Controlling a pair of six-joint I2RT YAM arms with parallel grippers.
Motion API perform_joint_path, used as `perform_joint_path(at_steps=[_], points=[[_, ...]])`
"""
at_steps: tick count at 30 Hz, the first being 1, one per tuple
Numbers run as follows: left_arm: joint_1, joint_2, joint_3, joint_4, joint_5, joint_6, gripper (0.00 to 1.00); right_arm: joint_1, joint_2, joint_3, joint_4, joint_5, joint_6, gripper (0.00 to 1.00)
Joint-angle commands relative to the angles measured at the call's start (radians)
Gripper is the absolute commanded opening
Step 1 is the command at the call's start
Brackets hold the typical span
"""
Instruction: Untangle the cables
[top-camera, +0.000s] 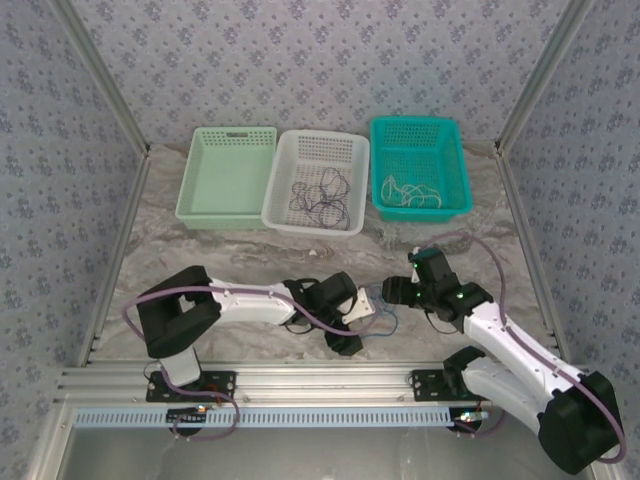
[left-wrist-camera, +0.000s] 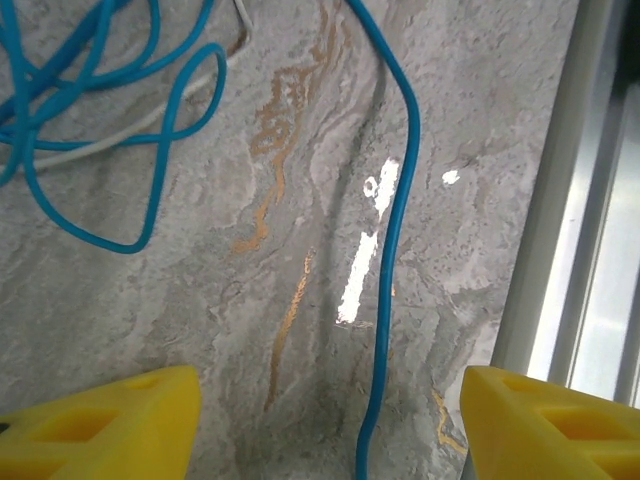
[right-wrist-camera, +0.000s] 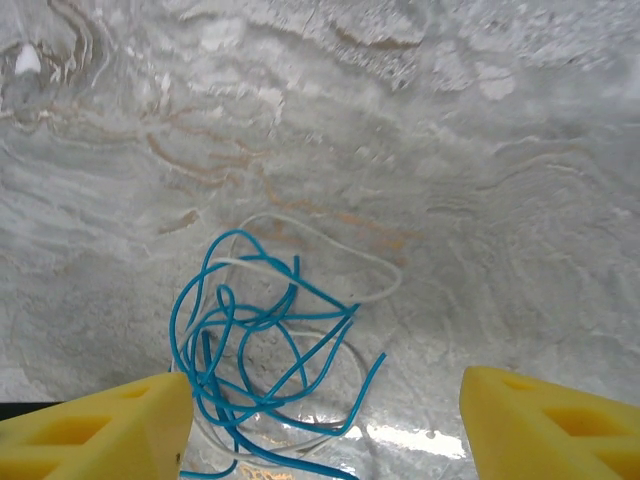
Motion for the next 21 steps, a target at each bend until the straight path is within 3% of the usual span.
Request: perform_joint_path(at_steps=[1,16,21], points=[[-0.025,0.047,0.057,-0.053,-0.056,0.021,0.67,-0.014,-0.001,0.006,-0.027,-0.046,-0.008,0.73],[-0.027,0.098,0.076,0.021,-0.117,-0.018,0.34,0.018,0.06,-0.042,0.069,-0.079,0.036,0.73],[-0.027,0.059,0.05,0.036,-0.13,-0.031,0.07,0.048,0.087,-0.053,0.122,-0.115,0.035,0.75]])
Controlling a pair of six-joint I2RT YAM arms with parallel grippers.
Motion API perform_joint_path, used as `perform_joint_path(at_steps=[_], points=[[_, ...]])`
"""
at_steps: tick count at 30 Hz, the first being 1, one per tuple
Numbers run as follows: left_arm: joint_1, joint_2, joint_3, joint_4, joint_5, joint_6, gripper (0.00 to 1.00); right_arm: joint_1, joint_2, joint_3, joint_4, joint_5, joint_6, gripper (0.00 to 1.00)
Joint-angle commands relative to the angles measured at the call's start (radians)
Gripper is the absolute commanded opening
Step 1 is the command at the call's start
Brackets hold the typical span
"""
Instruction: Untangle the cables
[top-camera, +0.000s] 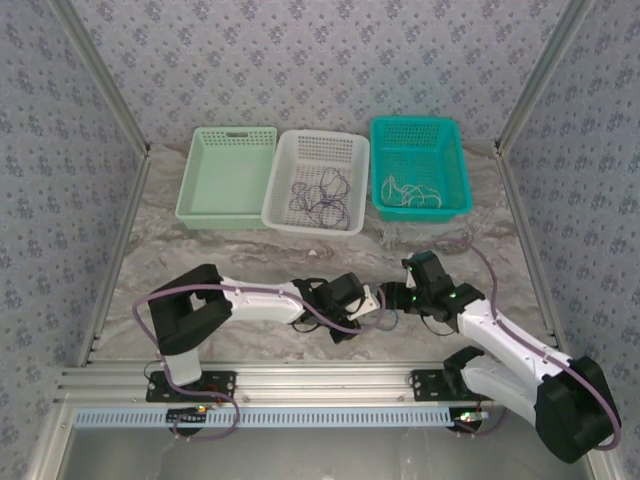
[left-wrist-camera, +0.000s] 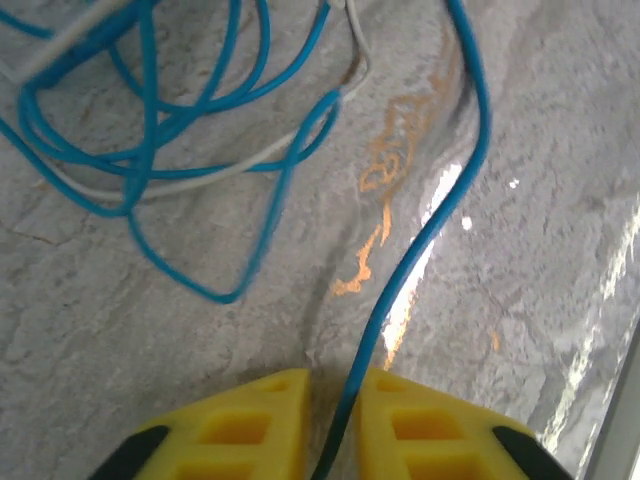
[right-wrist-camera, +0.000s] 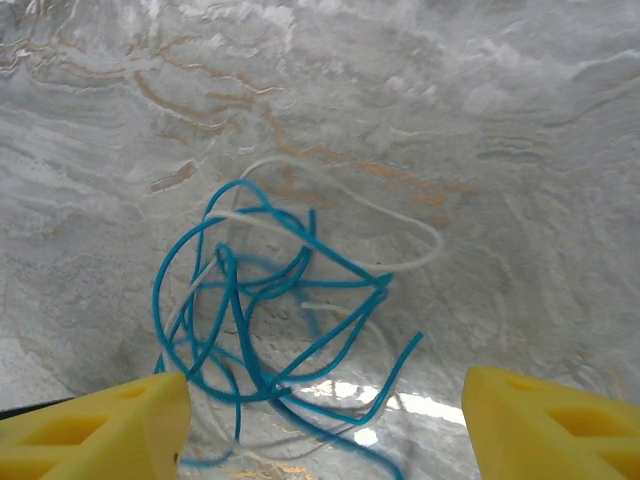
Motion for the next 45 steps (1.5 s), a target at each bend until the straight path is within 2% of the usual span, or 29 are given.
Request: perform_joint_path(at_steps=[1,3,16,21,26,32,36,45], points=[[-0.014,-0.005,-0.013,0.058,0.008,-0.006,0.04,0.024,0.015,-0.002,0.049,-0.043,0.012,0.75],[-0.015,-0.034,-0.022,0.055,0.004,-0.003,0.0,0.036,0.031,-0.002,0.06,-0.041,0.015,0.75],[-0.012,-0.182,0.026,-0.115,0.073,0.065,0.0,0.084,0.15,0.073,0.151,-0.028,-0.004,0.78],[-0.013,-0.221,0.066,-0.182,0.094,0.079,0.0,0.112,0.27,0.136,0.138,-0.014,-0.032,0.79],[0.0,-0.317,0.067,-0.237,0.083,0.102,0.0,0.094,0.363,0.173,0.12,0.033,-0.017,0.76],[0.065,-0.506,0.009,-0.234,0.152,0.109,0.0,0.058,0.362,0.18,0.146,0.046,0.011,0.78],[0.132,-0.625,-0.037,-0.241,0.198,0.11,0.0,0.027,0.358,0.169,0.196,0.001,0.034,0.81],[0.374,-0.846,-0.073,-0.237,0.131,0.129,0.0,0.028,0.392,0.163,0.186,0.026,0.037,0.76]])
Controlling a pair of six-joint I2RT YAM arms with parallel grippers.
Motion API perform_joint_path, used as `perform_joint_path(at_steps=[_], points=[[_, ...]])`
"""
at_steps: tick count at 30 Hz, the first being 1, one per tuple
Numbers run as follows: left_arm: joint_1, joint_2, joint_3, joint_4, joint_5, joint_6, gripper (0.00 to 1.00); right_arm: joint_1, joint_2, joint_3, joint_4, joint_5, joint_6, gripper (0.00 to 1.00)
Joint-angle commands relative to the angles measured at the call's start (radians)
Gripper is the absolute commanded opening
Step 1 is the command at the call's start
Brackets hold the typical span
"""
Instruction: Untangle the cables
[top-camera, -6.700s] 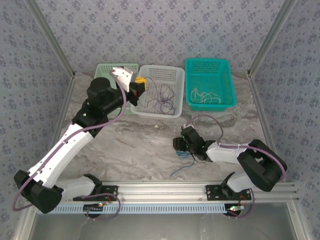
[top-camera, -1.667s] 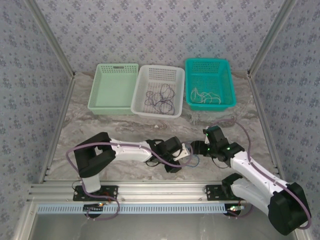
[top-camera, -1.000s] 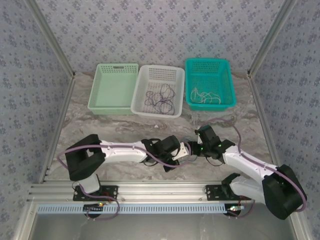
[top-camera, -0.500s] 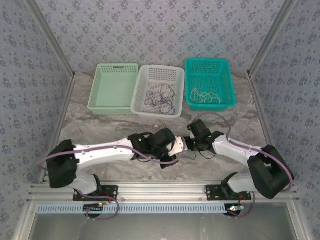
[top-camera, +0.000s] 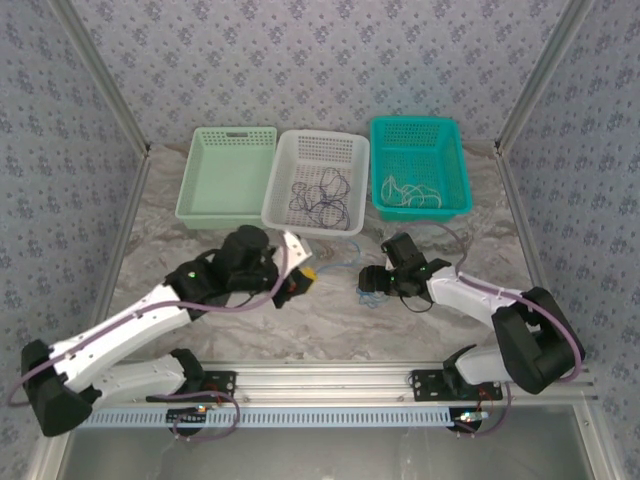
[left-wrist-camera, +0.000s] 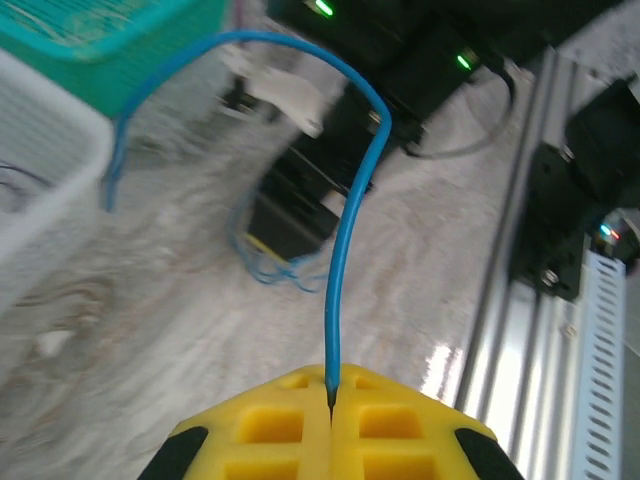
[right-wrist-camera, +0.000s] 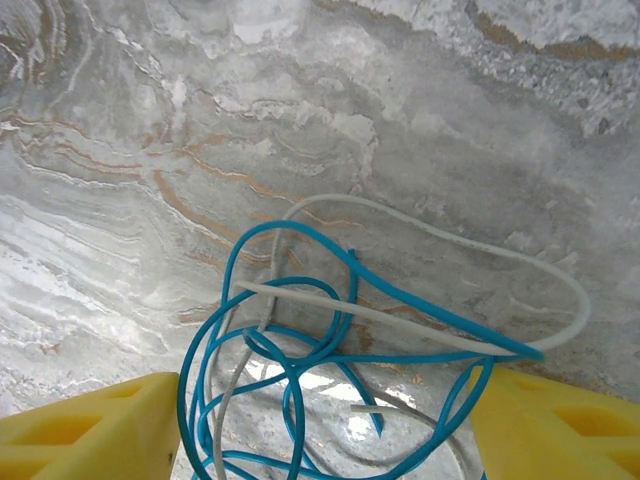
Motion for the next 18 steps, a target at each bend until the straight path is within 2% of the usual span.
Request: perform_joint_path(at_steps=[1,4,6,12,18], points=[[0.088,-0.054,-0.001,0.006,-0.031,0.035,0.0,0.0,0.003,0.003,0.011,0.01,0.022,0.76],[0.179,-0.048,0.022,0.004,-0.006,0.061,0.0,0.001,-0.002,0.005,0.006,0.015,0.023,0.77],[0.208,-0.029,0.045,-0.009,0.056,0.083,0.0,0.001,-0.023,0.011,-0.005,0.016,0.02,0.78],[0.208,0.037,0.057,-0.042,0.175,0.11,0.0,-0.017,-0.232,0.059,-0.105,0.002,-0.02,0.8],[0.165,0.068,0.052,-0.057,0.201,0.136,0.0,-0.16,-0.345,0.163,-0.205,-0.192,-0.113,0.81]])
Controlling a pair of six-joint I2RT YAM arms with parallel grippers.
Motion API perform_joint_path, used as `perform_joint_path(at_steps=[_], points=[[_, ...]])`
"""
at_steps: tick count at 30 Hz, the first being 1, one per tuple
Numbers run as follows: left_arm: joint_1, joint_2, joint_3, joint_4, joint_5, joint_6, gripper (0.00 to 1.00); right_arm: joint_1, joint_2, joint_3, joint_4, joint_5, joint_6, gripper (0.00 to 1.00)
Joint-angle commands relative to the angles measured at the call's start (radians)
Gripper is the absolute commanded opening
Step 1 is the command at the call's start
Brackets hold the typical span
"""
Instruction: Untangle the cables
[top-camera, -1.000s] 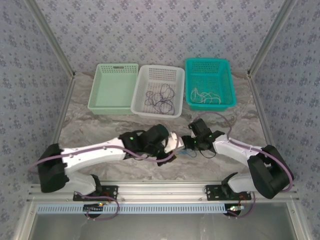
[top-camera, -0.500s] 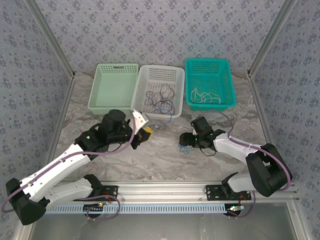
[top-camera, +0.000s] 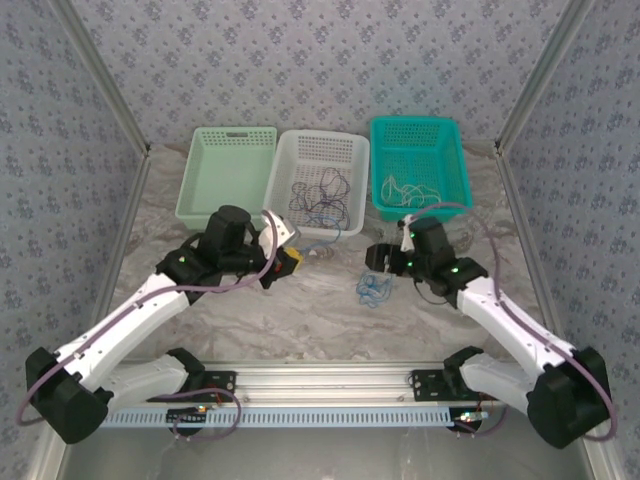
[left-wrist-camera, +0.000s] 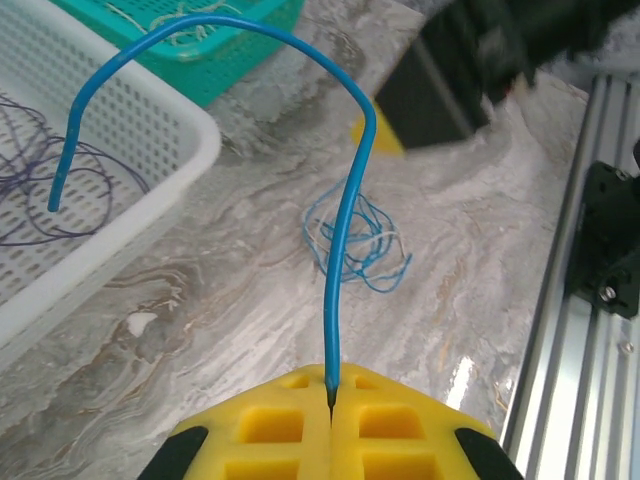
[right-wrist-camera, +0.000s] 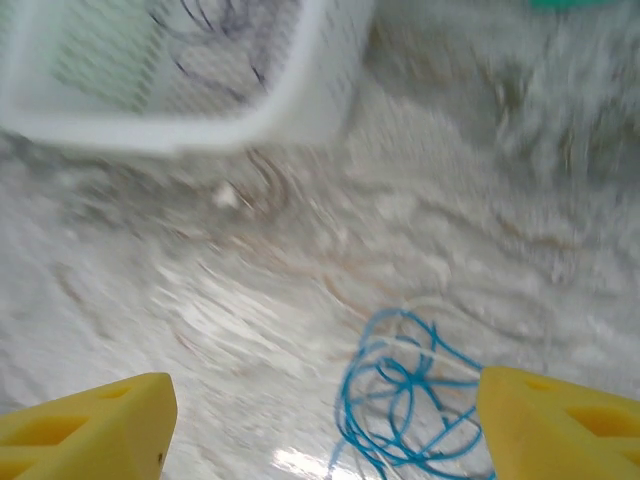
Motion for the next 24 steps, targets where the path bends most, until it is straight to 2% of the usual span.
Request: perform_joint_path(at_steps=[1,3,11,16,24], points=[[-0.026,0.017,0.033,-0.033,0.058,0.043,0.0,-0.085,-0.025,0.056,-0.076,-0.156,-0.072,0.8],[-0.046,0.035,0.042,-0.052,0.05,0.056,0.0,-0.122,-0.02,0.095,-0.074,-0.223,-0.102,0.79],[-0.11,0.117,0.087,-0.13,-0.013,0.094,0.0,-0.111,0.142,0.33,-0.206,-0.445,-0.301,0.77],[-0.117,0.139,0.105,-0.162,-0.008,0.108,0.0,-0.07,0.226,0.384,-0.258,-0.543,-0.417,0.76],[-0.135,0.159,0.129,-0.18,-0.001,0.125,0.0,0.039,0.367,0.443,-0.332,-0.601,-0.52,0.73]])
